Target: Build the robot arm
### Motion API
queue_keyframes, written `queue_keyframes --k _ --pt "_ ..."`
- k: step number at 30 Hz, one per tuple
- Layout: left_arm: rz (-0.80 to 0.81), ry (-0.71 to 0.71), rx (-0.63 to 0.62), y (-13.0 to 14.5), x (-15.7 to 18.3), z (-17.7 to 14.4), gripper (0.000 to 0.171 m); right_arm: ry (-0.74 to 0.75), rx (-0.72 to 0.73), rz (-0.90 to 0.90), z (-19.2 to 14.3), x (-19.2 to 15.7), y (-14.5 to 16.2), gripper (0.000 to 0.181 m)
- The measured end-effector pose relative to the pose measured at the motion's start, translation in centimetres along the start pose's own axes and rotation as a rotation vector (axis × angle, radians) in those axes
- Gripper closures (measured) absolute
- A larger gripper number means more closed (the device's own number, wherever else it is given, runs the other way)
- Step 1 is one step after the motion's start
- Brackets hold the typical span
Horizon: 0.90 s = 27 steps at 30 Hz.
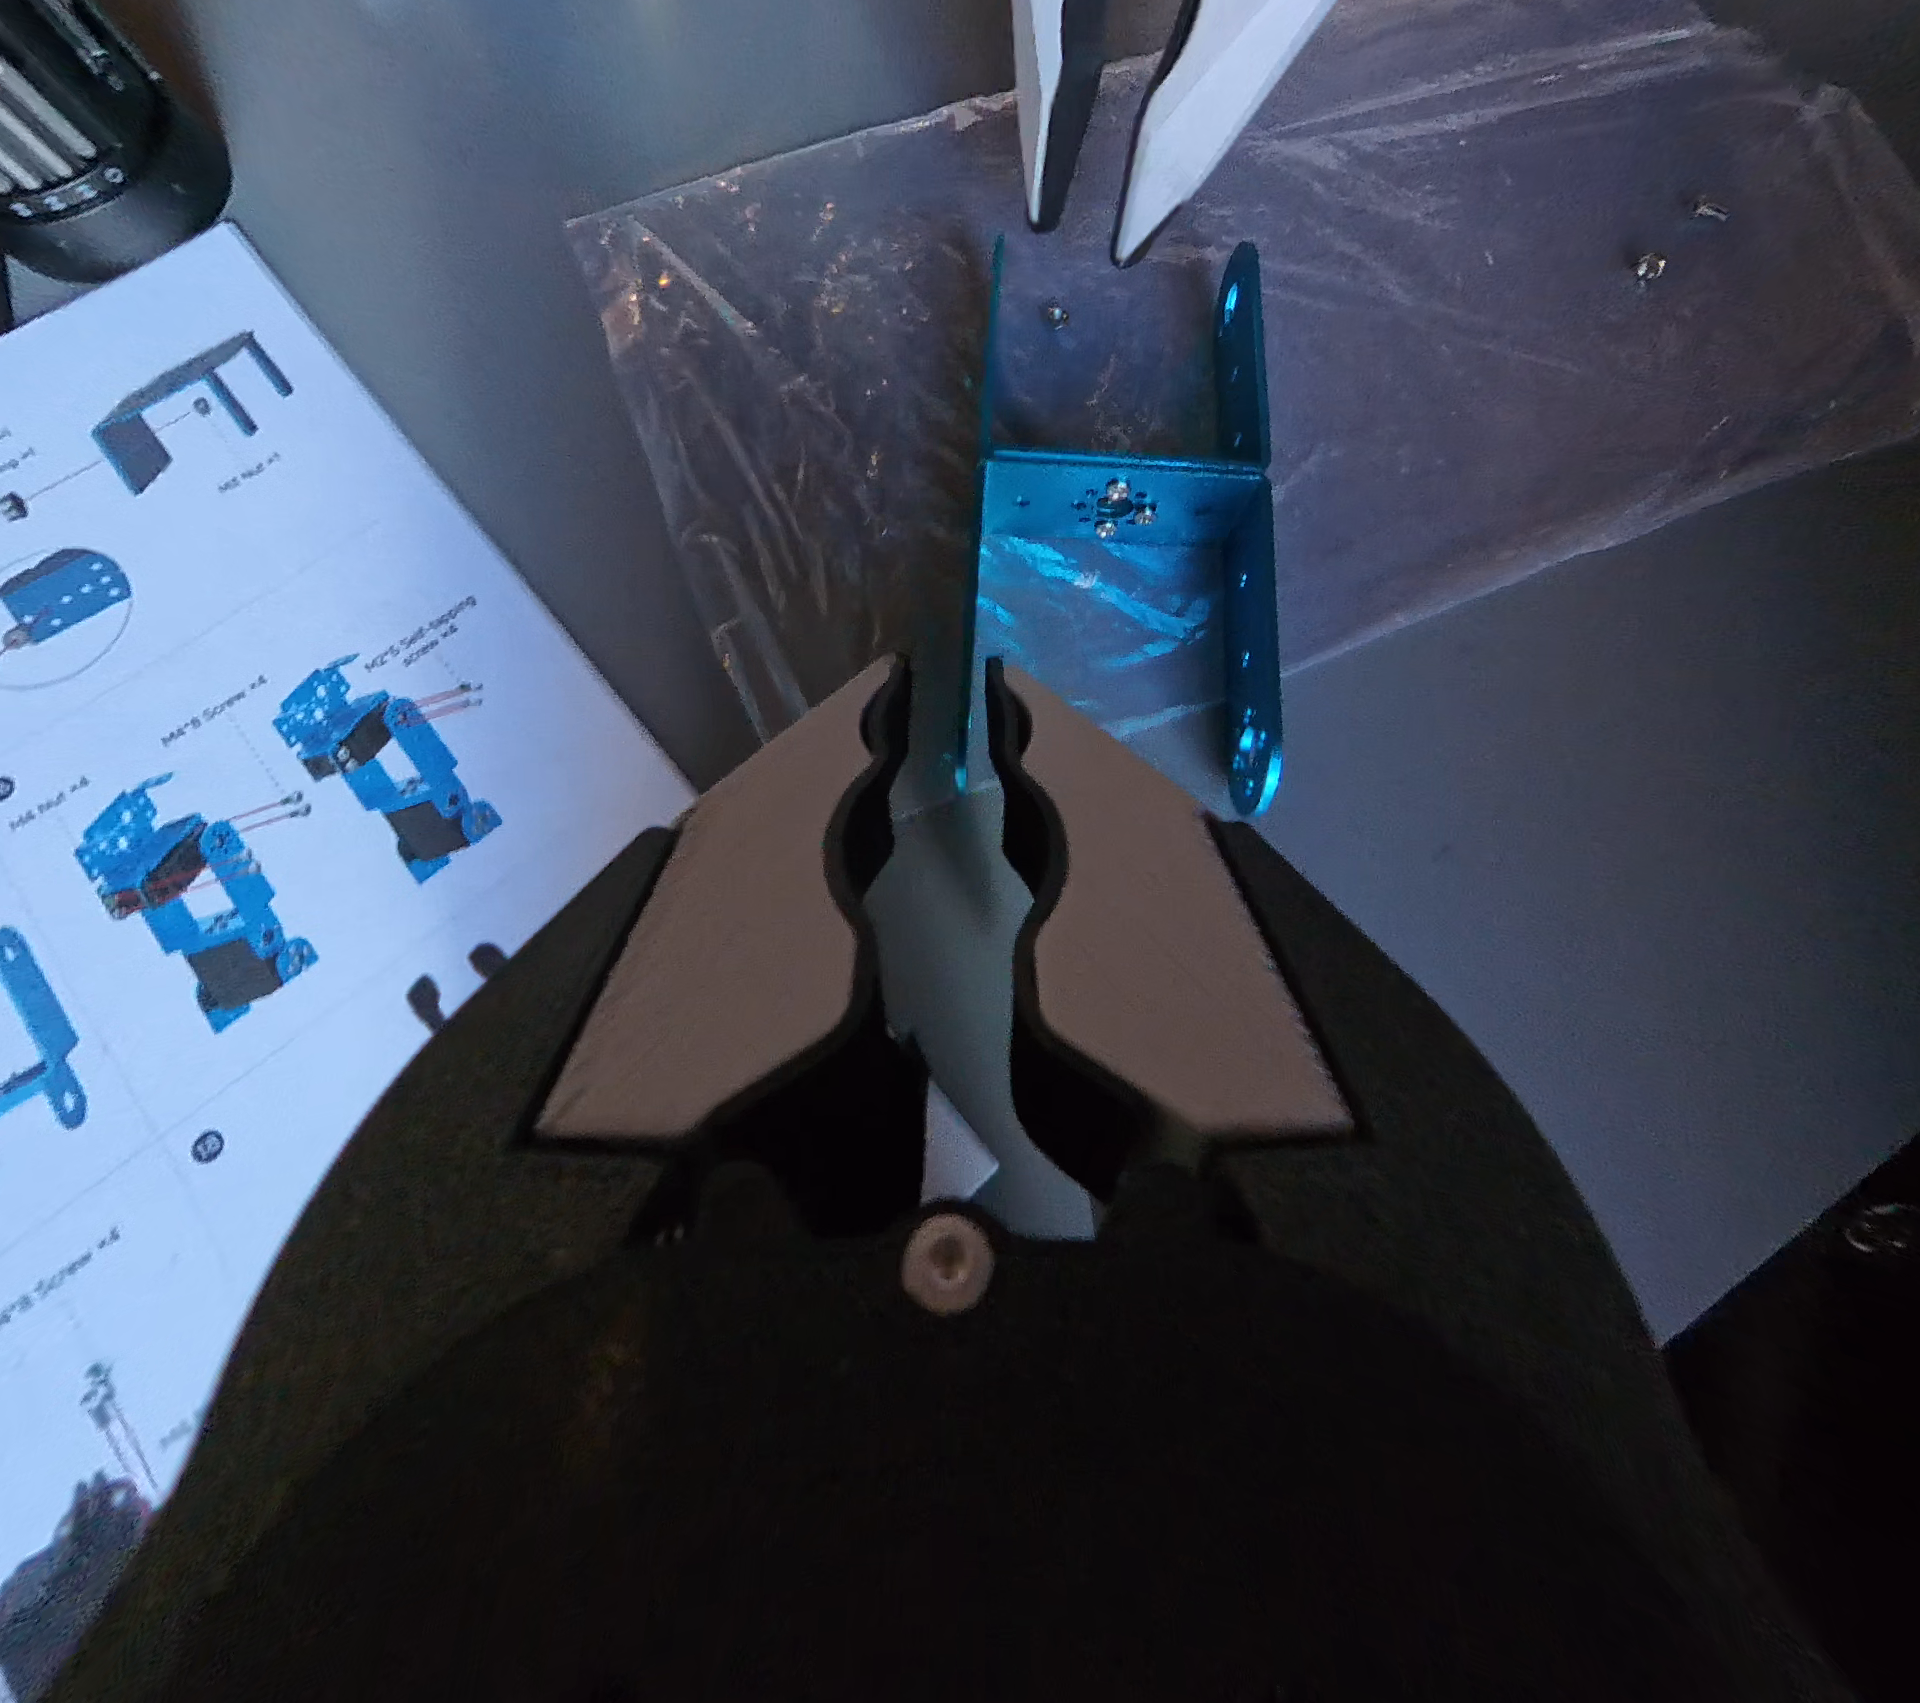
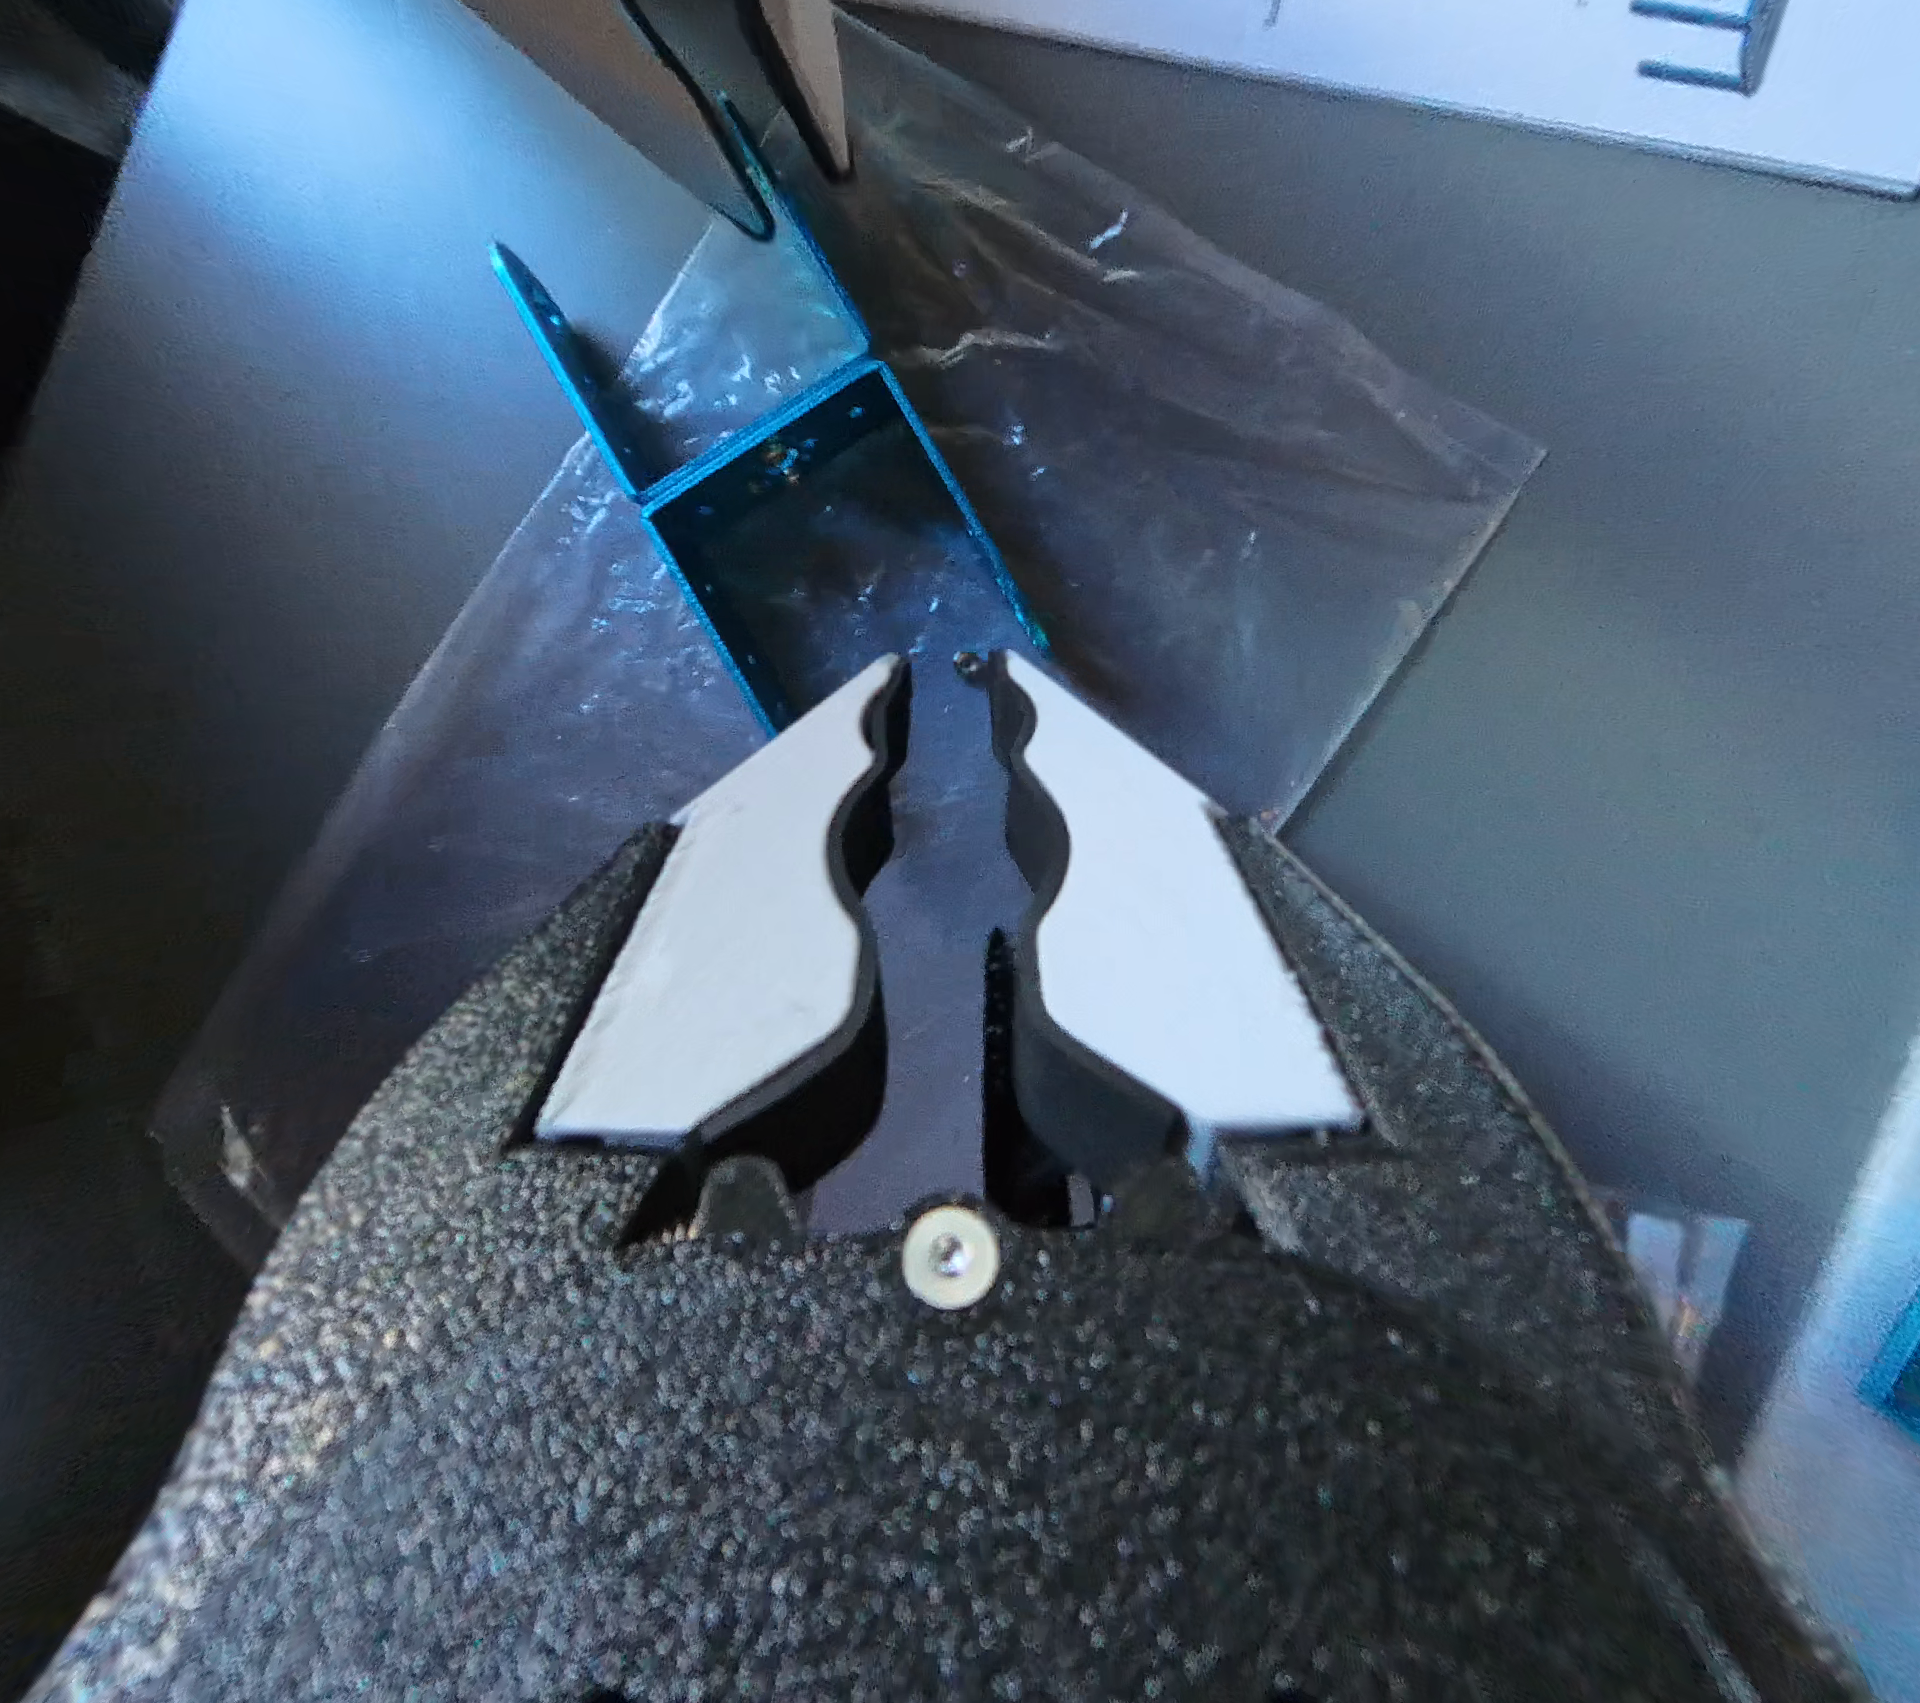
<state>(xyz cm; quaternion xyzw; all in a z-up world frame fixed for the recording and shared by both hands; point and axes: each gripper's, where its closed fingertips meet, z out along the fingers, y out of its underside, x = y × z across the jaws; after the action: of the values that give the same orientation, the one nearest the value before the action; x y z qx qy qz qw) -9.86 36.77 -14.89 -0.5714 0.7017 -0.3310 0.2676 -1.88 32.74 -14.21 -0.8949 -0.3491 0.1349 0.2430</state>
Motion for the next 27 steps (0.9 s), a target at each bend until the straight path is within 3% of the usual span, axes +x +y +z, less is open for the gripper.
queue_keyframes --k 6,15,20,27 --pt "0.014 0.007 0.012 0.4 0.6 -1.0 0.153 -0.002 -0.049 -0.069 1.2 0.0 0.3 0.169" --pt "0.003 0.017 -0.013 1.0 -0.1 -0.8 0.153 -0.081 -0.081 -0.036 1.9 0.2 0.8 0.17" --pt "0.042 0.011 -0.04 0.9 -0.3 -0.1 0.153 -0.038 -0.12 -0.096 1.9 0.3 1.0 0.176" --pt "0.143 0.061 -0.094 0.8 0.1 0.8 0.166 -0.086 0.001 -0.06 0.9 -0.5 0.9 0.177"
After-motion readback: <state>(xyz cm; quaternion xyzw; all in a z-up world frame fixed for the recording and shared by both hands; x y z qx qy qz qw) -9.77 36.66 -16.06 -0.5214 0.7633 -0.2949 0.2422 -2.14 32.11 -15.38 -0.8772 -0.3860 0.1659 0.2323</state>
